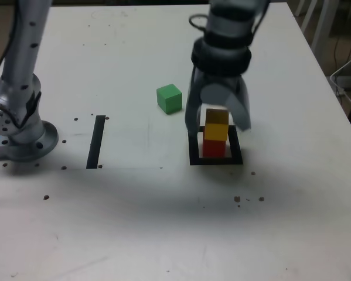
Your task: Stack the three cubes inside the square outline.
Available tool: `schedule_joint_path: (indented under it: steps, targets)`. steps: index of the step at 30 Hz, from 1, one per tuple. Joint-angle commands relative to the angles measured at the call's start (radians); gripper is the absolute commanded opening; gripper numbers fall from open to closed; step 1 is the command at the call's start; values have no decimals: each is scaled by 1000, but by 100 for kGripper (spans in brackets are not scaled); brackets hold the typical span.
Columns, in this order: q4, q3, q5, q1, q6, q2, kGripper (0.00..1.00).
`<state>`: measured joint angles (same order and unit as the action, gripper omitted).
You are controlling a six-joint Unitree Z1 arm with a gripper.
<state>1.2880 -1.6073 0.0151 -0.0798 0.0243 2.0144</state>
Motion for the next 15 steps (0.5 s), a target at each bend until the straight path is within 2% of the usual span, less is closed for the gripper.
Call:
schedule_joint_path:
  steps: [1, 6, 15]
  targets:
    - [1, 8, 26, 6, -12, -43, 99]
    - [4, 38, 47, 47, -20, -110, 99]
    - [-31, 209, 33, 201, -25, -200, 100]
